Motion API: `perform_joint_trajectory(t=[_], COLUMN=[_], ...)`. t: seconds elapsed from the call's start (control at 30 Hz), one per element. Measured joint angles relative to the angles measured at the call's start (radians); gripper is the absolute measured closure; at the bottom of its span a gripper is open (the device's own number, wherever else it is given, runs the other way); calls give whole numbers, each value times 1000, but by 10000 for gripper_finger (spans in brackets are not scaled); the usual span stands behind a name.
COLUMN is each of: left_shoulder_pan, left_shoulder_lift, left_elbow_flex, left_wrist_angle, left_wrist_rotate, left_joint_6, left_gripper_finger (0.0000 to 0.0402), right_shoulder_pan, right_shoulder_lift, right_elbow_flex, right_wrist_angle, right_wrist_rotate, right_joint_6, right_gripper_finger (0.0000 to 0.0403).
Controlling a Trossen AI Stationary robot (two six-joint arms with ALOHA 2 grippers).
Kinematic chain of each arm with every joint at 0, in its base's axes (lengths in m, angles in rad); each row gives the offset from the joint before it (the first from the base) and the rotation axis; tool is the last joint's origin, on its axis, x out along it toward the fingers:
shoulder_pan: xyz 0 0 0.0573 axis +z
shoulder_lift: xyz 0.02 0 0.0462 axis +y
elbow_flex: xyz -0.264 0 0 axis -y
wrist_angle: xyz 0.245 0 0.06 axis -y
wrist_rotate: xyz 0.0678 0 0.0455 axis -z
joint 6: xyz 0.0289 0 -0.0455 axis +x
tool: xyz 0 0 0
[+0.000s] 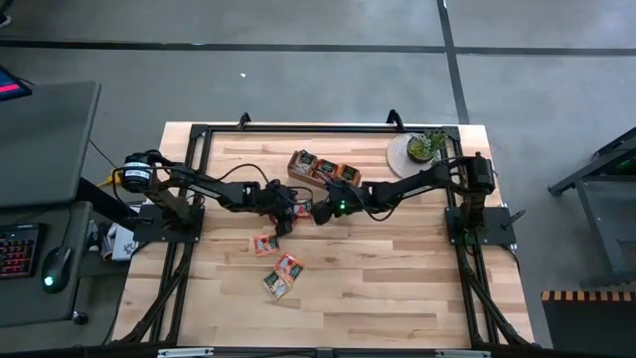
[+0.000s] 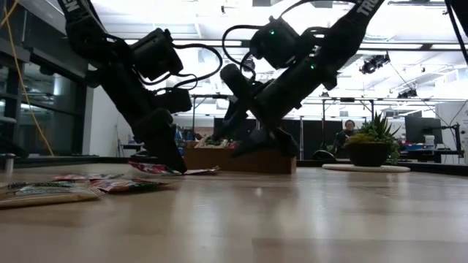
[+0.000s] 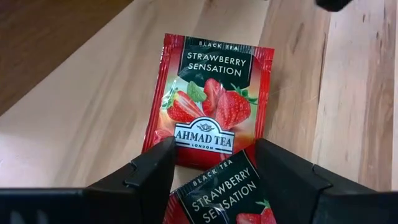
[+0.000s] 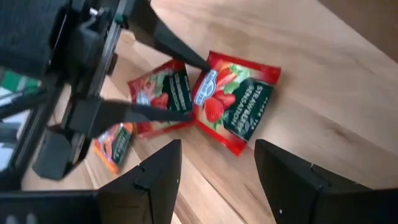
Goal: Pick & Place Tea
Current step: Put the red tea bag into the middle section of the wooden organizer
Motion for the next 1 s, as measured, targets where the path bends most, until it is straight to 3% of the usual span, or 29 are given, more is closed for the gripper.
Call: perform_joint_trajectory(t=[0.8, 1.0], left_shoulder_pan=[-5, -41], left_shoulder_lift=[3, 4], left_elbow_flex=[-3, -4], left_wrist_angle=[17, 27], left_wrist_rotate=[168, 151], left_joint_6=[44, 60], left_gripper_finger=[186, 186], right_shoulder_pan=[70, 77], right_shoulder_lift=[7, 58], right_elbow_flex=[-1, 0], right_wrist_angle=[-86, -12], right_wrist_rotate=[85, 82], right_joint_6=[215, 259], right_gripper_finger=[185, 185])
